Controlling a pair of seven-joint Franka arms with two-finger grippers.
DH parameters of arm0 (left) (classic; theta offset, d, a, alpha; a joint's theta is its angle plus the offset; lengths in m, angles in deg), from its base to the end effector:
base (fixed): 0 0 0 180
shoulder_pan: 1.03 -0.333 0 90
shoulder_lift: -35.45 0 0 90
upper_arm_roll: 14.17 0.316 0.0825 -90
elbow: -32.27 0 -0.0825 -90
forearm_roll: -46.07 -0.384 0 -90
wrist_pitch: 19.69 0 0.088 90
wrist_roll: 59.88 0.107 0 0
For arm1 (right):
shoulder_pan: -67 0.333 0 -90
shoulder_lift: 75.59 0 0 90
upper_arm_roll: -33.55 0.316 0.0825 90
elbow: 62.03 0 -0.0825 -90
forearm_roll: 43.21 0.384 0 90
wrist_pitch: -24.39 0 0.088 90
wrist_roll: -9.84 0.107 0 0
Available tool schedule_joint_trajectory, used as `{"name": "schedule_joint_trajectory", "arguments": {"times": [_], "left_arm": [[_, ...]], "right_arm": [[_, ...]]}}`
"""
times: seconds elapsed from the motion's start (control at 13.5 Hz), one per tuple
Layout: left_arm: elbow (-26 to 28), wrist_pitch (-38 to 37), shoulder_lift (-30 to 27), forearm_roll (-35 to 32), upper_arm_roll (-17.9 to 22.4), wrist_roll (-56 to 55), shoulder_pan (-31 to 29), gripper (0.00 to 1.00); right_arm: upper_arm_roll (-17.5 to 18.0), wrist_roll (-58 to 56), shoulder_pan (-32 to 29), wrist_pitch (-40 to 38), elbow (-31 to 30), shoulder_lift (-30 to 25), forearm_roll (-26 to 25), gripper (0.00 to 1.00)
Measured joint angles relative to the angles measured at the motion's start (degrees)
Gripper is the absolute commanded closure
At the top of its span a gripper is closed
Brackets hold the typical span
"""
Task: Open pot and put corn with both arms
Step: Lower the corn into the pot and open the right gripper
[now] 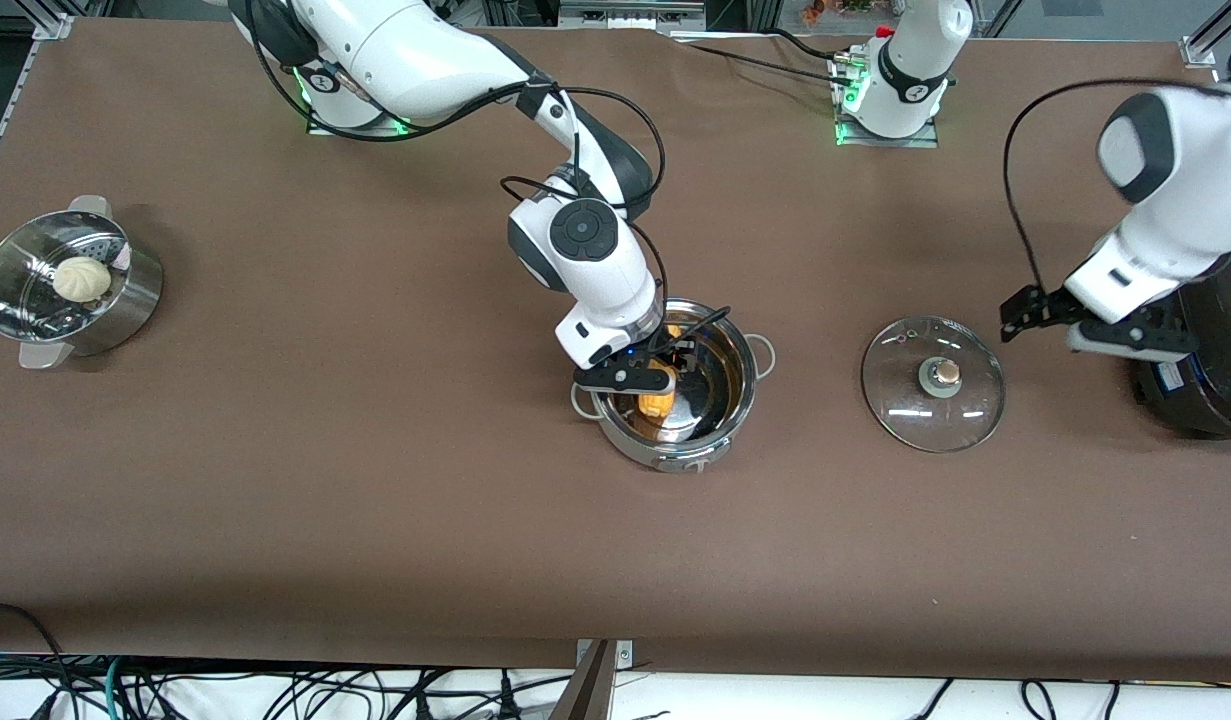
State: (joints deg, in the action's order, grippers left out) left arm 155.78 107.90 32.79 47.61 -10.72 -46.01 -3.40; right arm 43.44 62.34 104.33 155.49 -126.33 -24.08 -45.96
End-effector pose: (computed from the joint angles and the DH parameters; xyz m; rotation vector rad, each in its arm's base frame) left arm 0.5370 0.0541 0.4304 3.1252 -0.1960 0.1882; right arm 0.5730 0.5492 0.2982 -2.8617 0.2132 -0.1655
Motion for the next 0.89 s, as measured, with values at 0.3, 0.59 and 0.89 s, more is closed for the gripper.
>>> {"name": "schedule_joint_trajectory", "arguments": {"times": [0.3, 0.59, 0.89], "left_arm": [[-8.57, -18.26, -7.12, -3.04, -0.24, -0.01, 0.02, 0.00], [-16.97, -29.16, -7.46, -3.54, -0.54, -0.01, 0.02, 0.00], [-19.84, -30.96, -7.44, -3.54, -3.25, -3.05, 0.47, 0.00]], "right_arm": [[-0.04, -0.06, 0.02, 0.75, 0.03, 0.66, -0.05, 0.00], [-0.40, -1.89, -0.11, -2.83, 2.02, -0.13, -0.23, 0.00], [-1.26, -10.11, -4.14, -13.78, 3.57, -5.68, -0.26, 0.00]]}}
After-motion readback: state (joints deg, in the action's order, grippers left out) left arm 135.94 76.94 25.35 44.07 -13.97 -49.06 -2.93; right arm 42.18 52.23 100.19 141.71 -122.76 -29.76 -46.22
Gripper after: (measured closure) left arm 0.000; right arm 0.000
